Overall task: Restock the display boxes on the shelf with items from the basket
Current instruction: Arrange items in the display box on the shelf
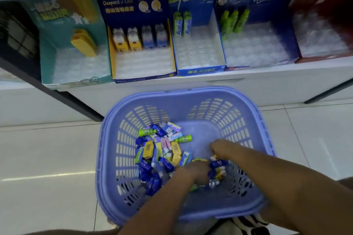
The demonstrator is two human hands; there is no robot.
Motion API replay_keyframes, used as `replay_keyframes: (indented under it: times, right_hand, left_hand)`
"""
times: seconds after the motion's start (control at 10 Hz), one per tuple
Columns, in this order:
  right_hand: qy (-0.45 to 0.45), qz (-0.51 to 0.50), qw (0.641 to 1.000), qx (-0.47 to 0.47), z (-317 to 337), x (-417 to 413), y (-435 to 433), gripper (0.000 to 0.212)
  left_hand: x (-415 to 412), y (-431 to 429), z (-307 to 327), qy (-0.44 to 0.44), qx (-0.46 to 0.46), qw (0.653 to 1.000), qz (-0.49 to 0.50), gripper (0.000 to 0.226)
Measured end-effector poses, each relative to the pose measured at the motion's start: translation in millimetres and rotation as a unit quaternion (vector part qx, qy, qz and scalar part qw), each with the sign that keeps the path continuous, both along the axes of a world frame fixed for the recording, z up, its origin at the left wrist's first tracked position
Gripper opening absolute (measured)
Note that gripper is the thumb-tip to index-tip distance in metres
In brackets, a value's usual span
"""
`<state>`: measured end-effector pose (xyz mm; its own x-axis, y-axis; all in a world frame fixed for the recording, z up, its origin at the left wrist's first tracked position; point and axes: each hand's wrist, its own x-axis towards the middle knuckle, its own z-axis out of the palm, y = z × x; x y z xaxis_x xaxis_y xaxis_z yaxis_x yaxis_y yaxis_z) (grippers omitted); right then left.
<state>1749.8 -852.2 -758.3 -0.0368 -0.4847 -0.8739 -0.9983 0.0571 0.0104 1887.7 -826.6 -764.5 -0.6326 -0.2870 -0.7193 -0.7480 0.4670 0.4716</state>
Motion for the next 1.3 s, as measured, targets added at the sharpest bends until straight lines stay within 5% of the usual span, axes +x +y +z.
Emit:
replay_keyframes:
  times: [0.3, 0.5, 0.7, 0.8, 0.9, 1.1, 1.2, 1.3]
  right_hand:
    - [-0.005, -0.002, 1.000, 0.022, 0, -1, -29, 0.018]
    - [-0.051, -0.010, 0.996, -0.078, 54, -13, -75, 0.012]
    - [-0.067, -0.004, 0.995, -0.074, 83, -23, -79, 0.032]
    - [-0.138, -0.081, 0.985, -0.056, 86, -30, -74, 0.041]
    - [-0.223, -0.158, 0.961, -0.049, 96, -32, -74, 0.042]
    - [-0.382, -0.224, 0.890, -0.113, 137, -20, -82, 0.038]
    - [-0.489, -0.268, 0.808, -0.190, 167, 1, -85, 0.034]
    - [-0.533, -0.273, 0.733, -0.323, 194, 29, -100, 0.023]
  left_hand:
    - [-24, -2, -12, 0.084, -0.071, 0.993, -0.036, 0.024]
    - [-53, 9, -25, 0.027, -0.043, 0.997, -0.064, 0.025]
    - [-74, 13, -33, -0.037, -0.080, 0.994, -0.058, 0.022]
    - [-68, 8, -34, -0.037, -0.051, 0.998, 0.020, 0.020]
    - [-53, -9, -24, 0.045, -0.001, 0.977, 0.206, 0.013]
    - [-18, -69, 31, 0.182, 0.191, 0.860, 0.436, 0.017]
    - [10, -94, 78, 0.278, 0.322, 0.730, 0.535, 0.005]
    - [42, -115, 121, 0.351, 0.308, 0.682, 0.563, 0.008]
